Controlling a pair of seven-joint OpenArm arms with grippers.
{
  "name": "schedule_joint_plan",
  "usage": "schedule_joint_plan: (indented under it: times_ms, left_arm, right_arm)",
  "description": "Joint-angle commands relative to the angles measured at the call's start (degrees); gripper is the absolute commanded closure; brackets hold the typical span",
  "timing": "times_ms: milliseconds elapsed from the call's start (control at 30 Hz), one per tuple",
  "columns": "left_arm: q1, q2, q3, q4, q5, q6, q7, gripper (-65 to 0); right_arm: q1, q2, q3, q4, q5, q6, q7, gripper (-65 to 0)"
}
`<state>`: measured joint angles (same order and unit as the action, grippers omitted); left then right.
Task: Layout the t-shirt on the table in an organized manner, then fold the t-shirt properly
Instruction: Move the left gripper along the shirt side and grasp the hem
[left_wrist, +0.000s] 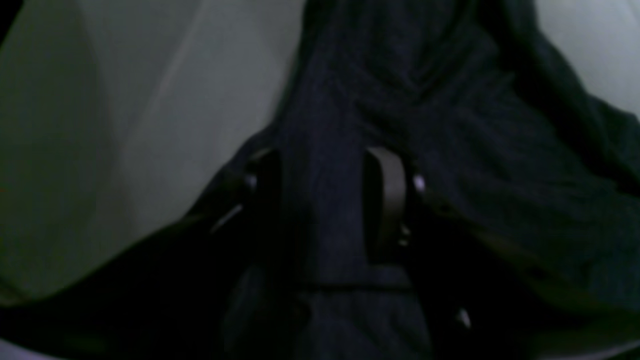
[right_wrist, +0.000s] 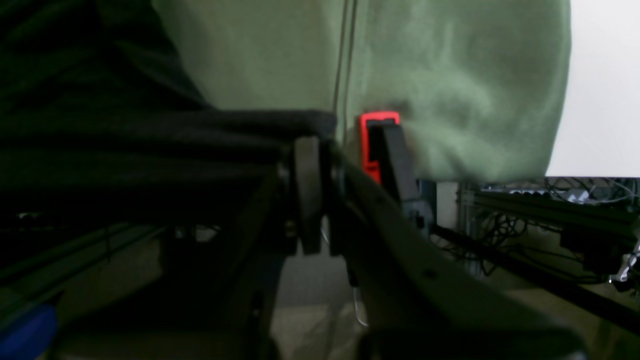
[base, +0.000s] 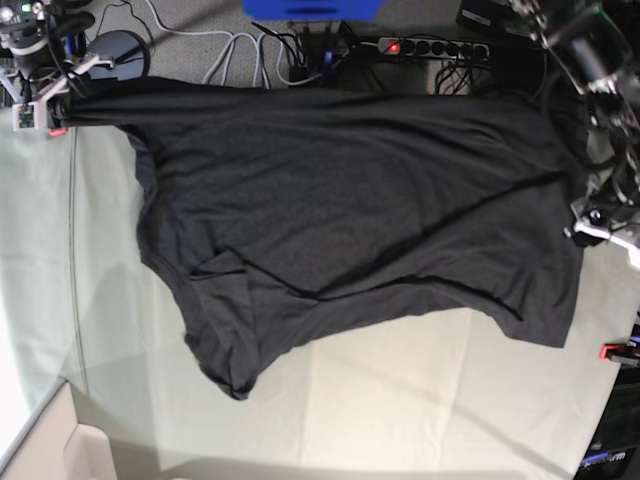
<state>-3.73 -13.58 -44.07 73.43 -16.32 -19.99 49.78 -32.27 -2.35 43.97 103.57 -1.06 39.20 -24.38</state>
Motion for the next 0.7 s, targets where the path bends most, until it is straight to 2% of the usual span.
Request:
schedule_joint_plan:
  times_ms: [0, 133, 333, 533, 600, 667]
  left_arm:
    - [-1.86, -1.40, -0.28, -0.51, 1.15, -0.01, -0.94, -26.1]
    - [-5.90, -1.67, -0.28, -5.34, 6.25, -0.01, -1.56, -26.2]
    - [-7.92, -1.40, 0.69, -13.60, 10.29, -0.01, -12.81, -26.2]
    - [-9.59, -2.46, 5.09, -23.80, 10.38, -0.01, -18.53, -25.6]
    - [-9.94, -2.28, 5.09, -24.51, 10.38, -0.01, -20.37, -19.5]
    - [-11.09, -2.20, 5.09, -24.86, 10.38, -0.01, -21.25, -9.0]
  right_arm:
    - [-0.39, 0.64, 0.39, 1.09, 0.66, 0.80, 1.04, 0.0]
    - [-0.39, 0.64, 0.39, 1.00, 0.66, 0.80, 1.04, 0.0]
    - [-0.39, 0.64, 0.39, 0.91, 0.66, 0.80, 1.04, 0.0]
    - [-0.39, 0.64, 0.39, 0.83, 0.66, 0.80, 1.04, 0.0]
    - [-0.39, 0.64, 0.39, 0.83, 0.66, 0.80, 1.04, 0.0]
    - [-0.39, 0.64, 0.39, 0.83, 0.66, 0.80, 1.04, 0.0]
